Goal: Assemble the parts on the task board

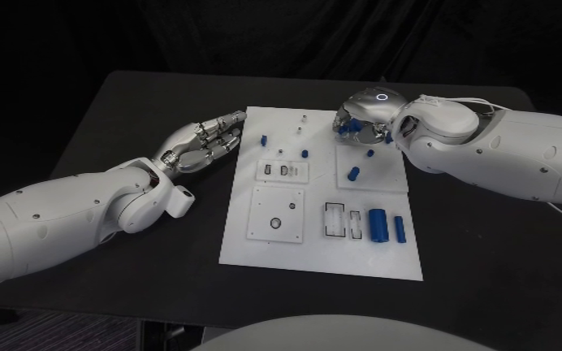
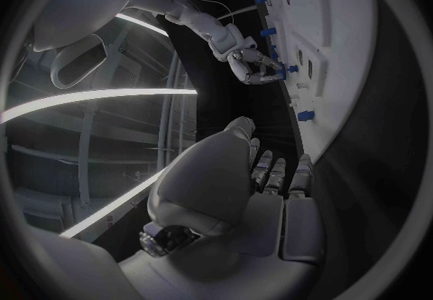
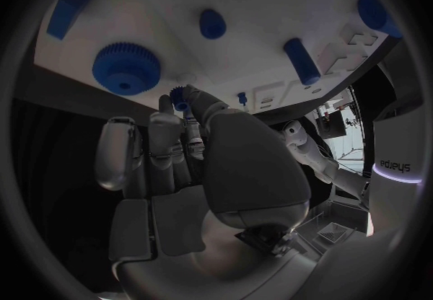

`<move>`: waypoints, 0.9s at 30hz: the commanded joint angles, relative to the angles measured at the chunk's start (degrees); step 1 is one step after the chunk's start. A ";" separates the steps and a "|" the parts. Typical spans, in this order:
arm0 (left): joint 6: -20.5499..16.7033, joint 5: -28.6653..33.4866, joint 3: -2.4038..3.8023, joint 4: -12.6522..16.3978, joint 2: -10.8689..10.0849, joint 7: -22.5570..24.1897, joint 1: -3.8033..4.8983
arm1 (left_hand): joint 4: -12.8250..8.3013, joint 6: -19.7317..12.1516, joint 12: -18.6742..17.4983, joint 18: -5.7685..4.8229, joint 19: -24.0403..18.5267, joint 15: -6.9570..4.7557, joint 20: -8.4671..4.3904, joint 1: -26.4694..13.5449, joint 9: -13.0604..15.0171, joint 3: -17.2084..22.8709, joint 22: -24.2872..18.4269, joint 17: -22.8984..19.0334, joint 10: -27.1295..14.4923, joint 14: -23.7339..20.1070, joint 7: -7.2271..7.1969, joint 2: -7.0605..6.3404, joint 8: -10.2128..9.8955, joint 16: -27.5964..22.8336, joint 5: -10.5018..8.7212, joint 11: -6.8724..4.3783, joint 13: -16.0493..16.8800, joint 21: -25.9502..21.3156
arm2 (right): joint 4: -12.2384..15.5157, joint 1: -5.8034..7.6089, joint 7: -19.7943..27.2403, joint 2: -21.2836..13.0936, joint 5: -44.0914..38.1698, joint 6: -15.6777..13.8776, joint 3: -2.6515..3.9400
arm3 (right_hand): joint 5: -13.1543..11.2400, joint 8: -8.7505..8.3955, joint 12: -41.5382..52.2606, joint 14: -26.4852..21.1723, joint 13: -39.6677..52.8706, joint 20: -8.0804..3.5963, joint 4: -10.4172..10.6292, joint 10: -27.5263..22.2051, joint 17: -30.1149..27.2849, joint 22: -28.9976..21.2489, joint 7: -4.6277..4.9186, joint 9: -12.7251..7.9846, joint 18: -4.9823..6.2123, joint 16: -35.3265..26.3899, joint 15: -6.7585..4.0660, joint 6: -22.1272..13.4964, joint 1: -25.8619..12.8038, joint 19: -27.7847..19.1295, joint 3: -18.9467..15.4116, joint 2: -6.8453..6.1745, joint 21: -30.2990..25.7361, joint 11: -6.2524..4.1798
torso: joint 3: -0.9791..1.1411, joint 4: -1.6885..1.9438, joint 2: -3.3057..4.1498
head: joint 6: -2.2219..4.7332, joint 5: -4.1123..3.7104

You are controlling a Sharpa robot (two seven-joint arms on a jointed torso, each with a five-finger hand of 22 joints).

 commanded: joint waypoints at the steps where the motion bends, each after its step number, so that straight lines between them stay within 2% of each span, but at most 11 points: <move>1: 0.25 0.00 0.05 0.22 -0.05 8.09 -0.03 | -0.03 0.22 0.20 1.11 -0.20 0.26 0.41 0.37 0.05 0.31 0.01 0.03 0.04 -0.03 0.03 -0.33 -0.21 0.27 -0.32 0.31 0.08 0.33 | 0.92 1.89 0.05 0.32 -0.08 -1.94 0.15 | -0.41 0.22 -0.34 0.24 0.04 -0.41 0.10 3.20 0.13 0.03 0.36 1.97 -0.64 0.42 -0.39 0.60 0.57 0.08 -0.15 -0.06 0.09 -2.76 | -0.09 0.09 -0.02 | 0.55 0.34; 6: -0.21 0.00 0.05 0.30 0.02 8.36 -0.03 | -0.03 0.34 0.20 1.09 -0.45 -0.21 0.21 0.33 0.07 0.42 -0.09 -0.04 0.00 -0.22 0.14 -0.48 -0.20 0.17 -0.31 0.19 0.07 0.16 | 0.47 4.02 -0.19 2.18 0.52 -1.12 0.18 | -0.71 -0.10 -1.10 -0.01 -0.14 -0.47 0.20 3.15 -0.25 -0.14 0.35 2.25 -0.60 0.06 -0.42 0.13 0.68 -0.09 -0.30 -0.44 -0.11 -2.72 | -0.07 0.04 0.00 | 1.21 0.38; 8: -0.35 0.00 0.05 0.26 0.14 8.45 -0.03 | -0.03 0.40 0.20 1.08 -0.61 -0.39 0.02 0.30 0.07 0.48 -0.16 -0.07 -0.02 -0.29 0.14 -0.54 -0.20 0.14 -0.29 0.12 0.06 0.05 | -0.49 4.45 0.18 3.43 1.69 -0.93 0.20 | -0.73 -0.16 -1.20 -0.01 -0.16 -0.49 0.20 3.17 -0.16 -0.07 0.34 2.29 -0.61 0.08 -0.47 0.06 0.73 -0.07 -0.28 -0.45 -0.09 -2.76 | -0.15 0.12 -0.02 | 1.35 0.31; 11: -0.36 0.00 0.05 0.14 0.35 8.50 -0.03 | -0.03 0.40 0.20 1.08 -0.61 -0.39 0.02 0.30 0.07 0.48 -0.16 -0.07 -0.02 -0.29 0.14 -0.54 -0.20 0.14 -0.29 0.12 0.06 0.05 | -2.55 4.77 0.70 5.60 3.14 -0.45 0.23 | -0.65 -0.27 -1.40 0.08 -0.18 -0.51 0.27 3.28 0.33 0.10 0.51 2.38 -0.66 0.32 -0.44 -0.08 0.79 0.01 -0.27 -0.45 0.00 -2.73 | -0.12 0.03 0.00 | 1.57 0.49; 12: -0.34 0.00 0.05 0.10 0.41 8.51 -0.03 | -0.03 0.40 0.20 1.08 -0.61 -0.39 0.02 0.30 0.07 0.48 -0.16 -0.07 -0.02 -0.29 0.14 -0.54 -0.20 0.14 -0.29 0.12 0.06 0.05 | -3.42 4.81 0.86 6.43 3.58 -0.24 0.24 | -0.64 -0.26 -1.47 0.07 -0.19 -0.50 0.32 3.30 0.28 0.07 0.57 2.43 -0.65 0.29 -0.41 -0.04 0.75 -0.02 -0.31 -0.48 -0.03 -2.69 | -0.07 -0.02 0.02 | 1.57 0.53; 14: -0.37 0.00 0.05 0.08 0.51 8.54 -0.03 | -0.03 0.48 0.20 1.08 -0.63 -0.50 -0.11 0.29 0.08 0.55 -0.16 -0.08 -0.04 -0.31 0.21 -0.55 -0.20 0.13 -0.25 0.01 0.06 0.04 | -4.85 4.74 1.11 7.75 4.37 0.19 0.25 | -0.66 -0.27 -1.63 0.09 -0.21 -0.48 0.41 3.31 0.35 0.17 0.65 2.51 -0.68 0.32 -0.36 -0.02 0.68 0.02 -0.37 -0.54 0.02 -2.63 | -0.04 0.15 0.10 | 1.70 0.41; 17: -0.44 0.00 0.05 0.09 0.60 8.61 -0.03 | -0.03 0.48 0.20 1.08 -0.63 -0.50 -0.11 0.29 0.08 0.55 -0.16 -0.08 -0.04 -0.31 0.21 -0.55 -0.20 0.13 -0.25 0.01 0.06 0.04 | -6.47 4.49 1.34 9.21 5.26 0.93 0.25 | -0.66 -0.36 -1.81 0.09 -0.24 -0.45 0.50 3.31 0.43 0.19 0.73 2.57 -0.69 0.35 -0.29 -0.14 0.64 0.02 -0.40 -0.58 0.01 -2.54 | 0.06 0.12 0.09 | 1.66 0.44; 22: -0.29 0.00 0.05 -0.07 0.78 8.56 -0.03 | -0.03 0.48 0.20 1.08 -0.63 -0.50 -0.11 0.29 0.08 0.55 -0.16 -0.08 -0.04 -0.31 0.21 -0.55 -0.20 0.13 -0.25 0.01 0.06 0.04 | -8.48 3.81 1.43 11.11 5.99 2.74 0.27 | -0.73 -0.58 -2.20 -0.02 -0.29 -0.36 0.67 3.29 0.20 0.13 0.82 2.68 -0.68 0.19 -0.16 -0.43 0.60 -0.06 -0.46 -0.66 -0.08 -2.40 | -0.02 0.12 0.04 | 1.41 0.43; 24: -0.15 0.00 0.05 -0.18 0.88 8.53 -0.03 | -0.03 0.57 0.21 1.08 -0.62 -0.54 -0.16 0.29 0.09 0.58 -0.16 -0.08 -0.05 -0.31 0.23 -0.56 -0.19 0.13 -0.23 -0.03 0.06 0.05 | -9.19 3.46 1.45 11.82 6.14 3.24 0.28 | -0.94 -0.68 -2.48 -0.07 -0.31 -0.29 0.83 3.28 0.42 0.31 0.80 2.79 -0.72 0.26 -0.08 -0.52 0.48 -0.01 -0.59 -0.79 0.00 -2.31 | 0.01 -0.03 0.03 | 1.56 0.41; 27: 0.03 0.00 0.05 -0.23 0.96 8.53 -0.03 | -0.03 0.59 0.20 1.08 -0.60 -0.54 -0.17 0.29 0.09 0.59 -0.15 -0.07 -0.06 -0.30 0.24 -0.56 -0.18 0.13 -0.22 -0.03 0.05 0.06 | -9.75 3.12 1.43 12.36 6.22 3.65 0.30 | -1.04 -1.04 -2.99 -0.15 -0.36 -0.17 0.97 3.17 0.57 0.37 0.80 2.87 -0.72 0.28 0.05 -0.98 0.51 -0.06 -0.60 -0.92 -0.03 -2.18 | 0.01 -0.01 0.04 | 1.59 0.34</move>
